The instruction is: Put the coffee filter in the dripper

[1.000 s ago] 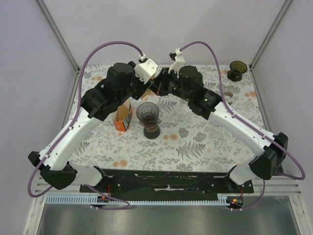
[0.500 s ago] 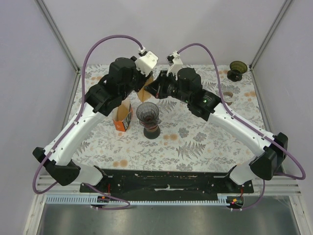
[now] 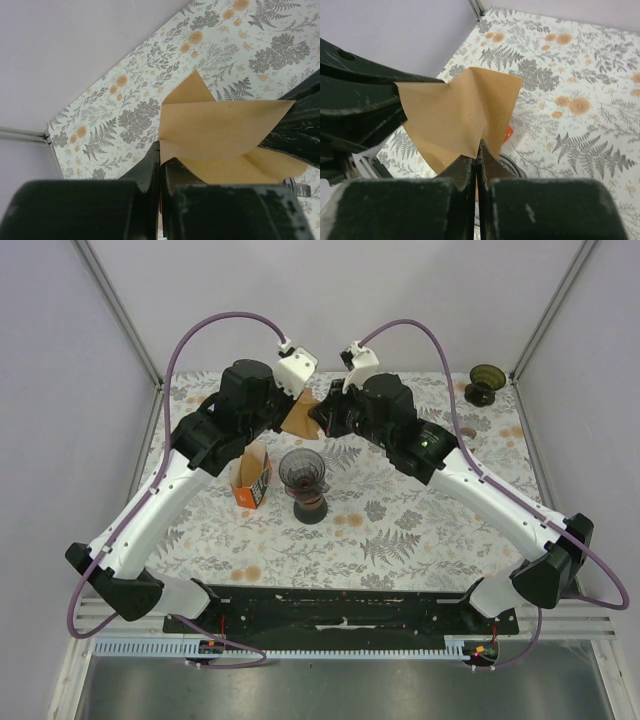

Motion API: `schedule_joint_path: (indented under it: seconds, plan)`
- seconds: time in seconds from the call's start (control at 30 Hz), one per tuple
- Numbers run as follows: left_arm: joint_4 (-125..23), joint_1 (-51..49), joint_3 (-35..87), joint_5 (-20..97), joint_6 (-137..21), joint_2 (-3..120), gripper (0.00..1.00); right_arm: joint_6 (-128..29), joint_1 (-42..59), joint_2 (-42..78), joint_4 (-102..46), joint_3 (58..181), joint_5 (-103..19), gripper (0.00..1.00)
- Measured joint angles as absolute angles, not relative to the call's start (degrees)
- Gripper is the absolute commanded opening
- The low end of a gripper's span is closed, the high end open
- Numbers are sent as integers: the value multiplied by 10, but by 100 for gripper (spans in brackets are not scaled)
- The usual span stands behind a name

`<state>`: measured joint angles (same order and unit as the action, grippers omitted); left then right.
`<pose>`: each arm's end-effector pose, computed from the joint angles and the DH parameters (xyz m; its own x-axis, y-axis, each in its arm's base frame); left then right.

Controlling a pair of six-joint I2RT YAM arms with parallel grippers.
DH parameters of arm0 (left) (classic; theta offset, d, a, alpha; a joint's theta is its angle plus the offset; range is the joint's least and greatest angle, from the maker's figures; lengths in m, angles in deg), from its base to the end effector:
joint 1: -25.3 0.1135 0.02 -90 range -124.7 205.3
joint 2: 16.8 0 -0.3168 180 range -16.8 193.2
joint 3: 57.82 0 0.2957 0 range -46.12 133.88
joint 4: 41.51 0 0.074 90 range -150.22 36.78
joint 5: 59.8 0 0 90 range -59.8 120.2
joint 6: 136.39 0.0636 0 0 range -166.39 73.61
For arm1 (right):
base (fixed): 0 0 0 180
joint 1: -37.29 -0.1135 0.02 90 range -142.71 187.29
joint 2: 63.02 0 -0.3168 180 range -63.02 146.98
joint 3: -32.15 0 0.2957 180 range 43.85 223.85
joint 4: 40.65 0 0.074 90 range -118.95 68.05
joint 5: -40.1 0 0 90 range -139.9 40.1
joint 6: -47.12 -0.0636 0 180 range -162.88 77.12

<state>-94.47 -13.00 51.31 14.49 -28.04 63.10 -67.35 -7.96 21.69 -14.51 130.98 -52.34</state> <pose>0.2824 -0.2011 0.5154 -0.1732 0.5229 -0.8346 0.4811 0.7843 0.3916 0.2920 0.2908 0.4724 -0.4152 0.1690 -0.8939 -0.5584 0.7284 0.3971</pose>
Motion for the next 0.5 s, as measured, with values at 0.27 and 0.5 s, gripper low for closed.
schedule_joint_path:
  seconds: [0.27, 0.5]
  plan:
    - [-967, -124, 521, 172, -327, 626, 2, -604, -111, 261, -147, 1377, -524, 34]
    - [-979, -120, 545, 182, -351, 623, 2, -571, -127, 289, -146, 1388, -573, 39]
